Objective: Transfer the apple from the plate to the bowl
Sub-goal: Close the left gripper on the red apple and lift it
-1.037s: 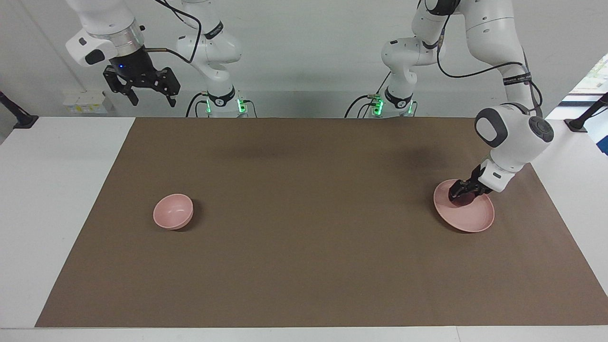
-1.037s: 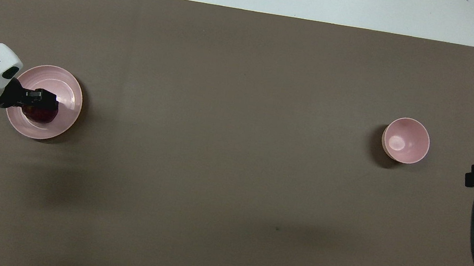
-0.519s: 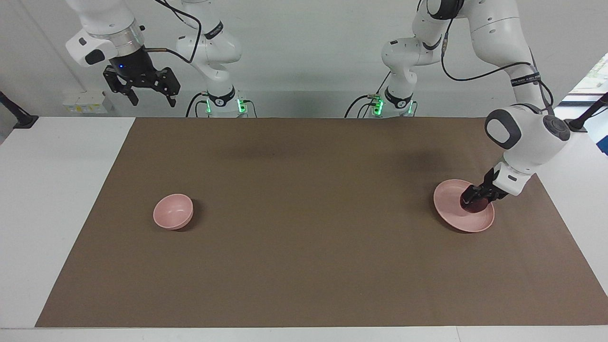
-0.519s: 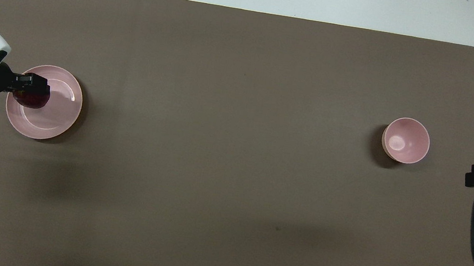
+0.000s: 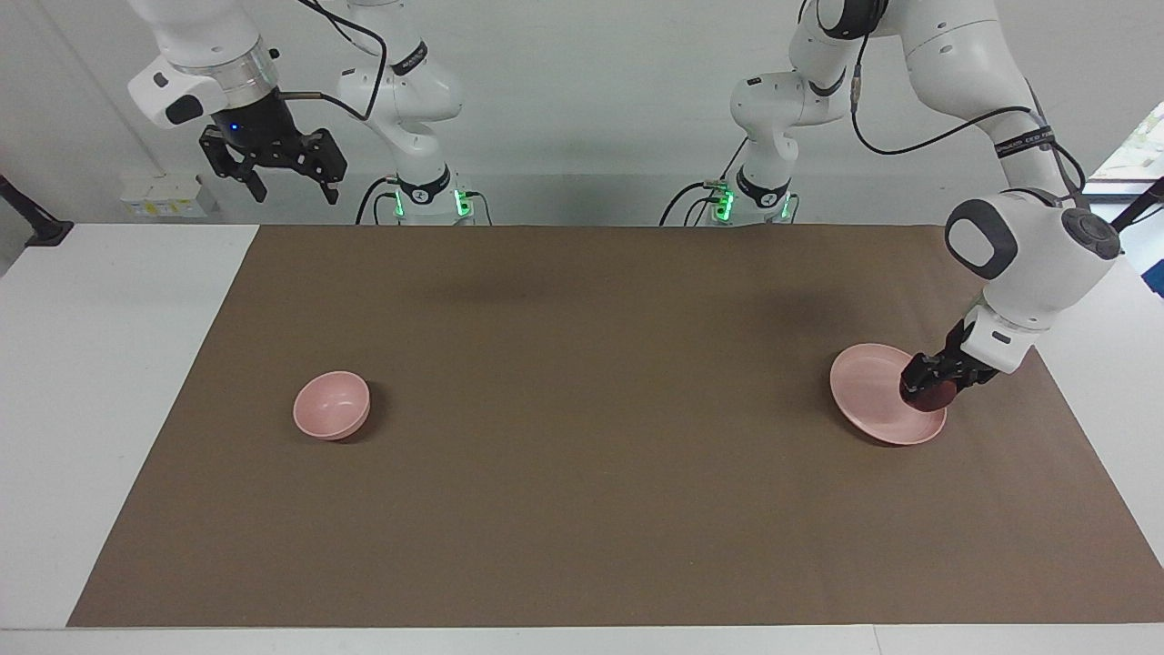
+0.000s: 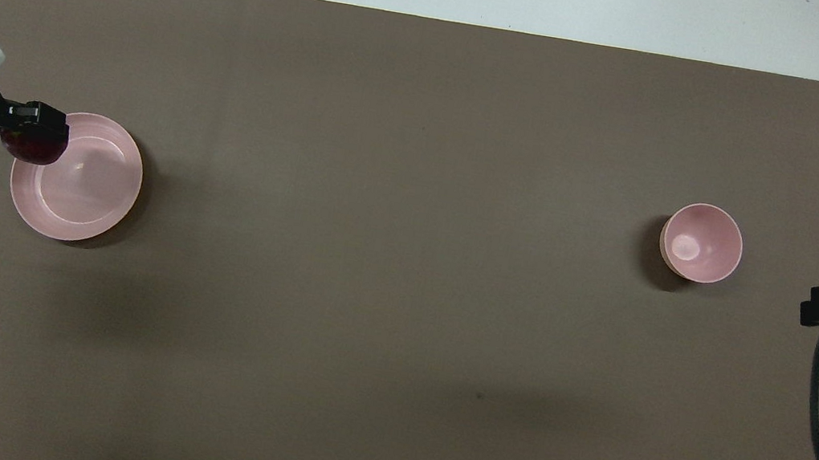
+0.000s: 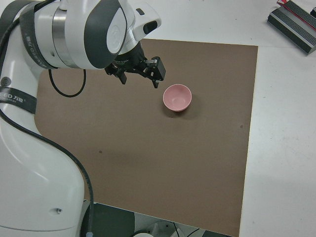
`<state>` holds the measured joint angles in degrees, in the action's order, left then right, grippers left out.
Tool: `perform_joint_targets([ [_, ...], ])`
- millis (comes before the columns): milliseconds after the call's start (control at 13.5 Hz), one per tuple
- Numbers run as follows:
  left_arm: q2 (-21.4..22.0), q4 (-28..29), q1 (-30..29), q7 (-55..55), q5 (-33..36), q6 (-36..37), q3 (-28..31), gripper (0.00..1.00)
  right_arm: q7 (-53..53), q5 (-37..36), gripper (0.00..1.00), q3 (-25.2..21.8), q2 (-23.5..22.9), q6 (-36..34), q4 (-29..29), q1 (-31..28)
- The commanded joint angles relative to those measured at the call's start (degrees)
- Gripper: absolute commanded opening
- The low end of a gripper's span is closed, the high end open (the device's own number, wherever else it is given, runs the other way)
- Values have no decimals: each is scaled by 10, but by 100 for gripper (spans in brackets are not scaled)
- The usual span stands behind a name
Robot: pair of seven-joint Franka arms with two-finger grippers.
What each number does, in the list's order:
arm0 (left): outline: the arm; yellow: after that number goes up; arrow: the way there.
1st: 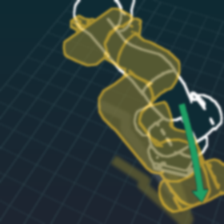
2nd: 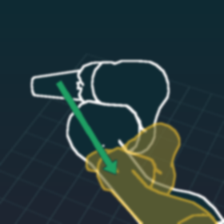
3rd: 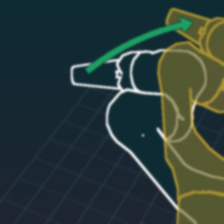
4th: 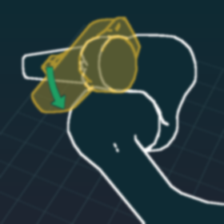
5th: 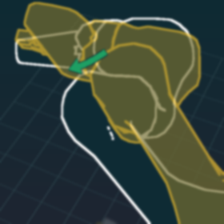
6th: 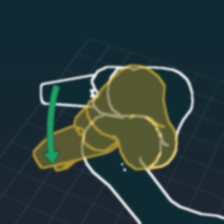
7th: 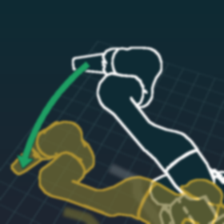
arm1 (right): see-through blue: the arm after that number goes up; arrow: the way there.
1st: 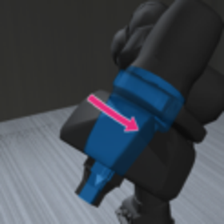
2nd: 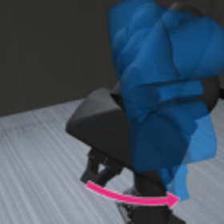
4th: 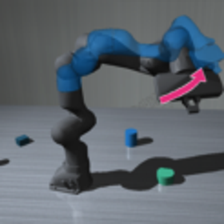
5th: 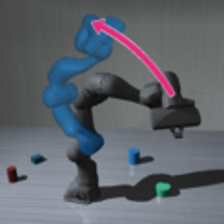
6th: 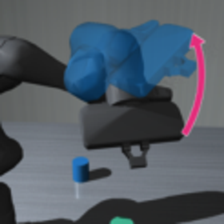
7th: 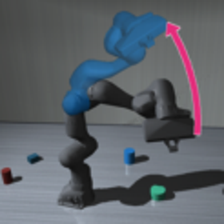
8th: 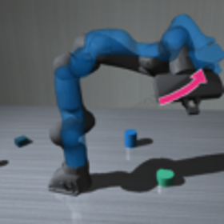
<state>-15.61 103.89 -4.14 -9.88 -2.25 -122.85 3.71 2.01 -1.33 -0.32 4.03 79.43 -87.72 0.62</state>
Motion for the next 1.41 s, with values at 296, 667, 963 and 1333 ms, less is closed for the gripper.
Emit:
perform_joint_targets([
  [296,29,-93,37,28,87,167,-6,0,-97,53,100,1,21,32,-50,-11],
  [667,88,-134,63,124,64,290,-25,0,-90,163,100,-5,40,73,-104,-36],
  [963,81,-186,73,304,-94,390,-34,0,-89,229,100,-5,56,116,-150,-47],
  [1333,86,-178,72,437,-252,430,-36,0,-21,360,100,-5,65,142,-192,-71],
])
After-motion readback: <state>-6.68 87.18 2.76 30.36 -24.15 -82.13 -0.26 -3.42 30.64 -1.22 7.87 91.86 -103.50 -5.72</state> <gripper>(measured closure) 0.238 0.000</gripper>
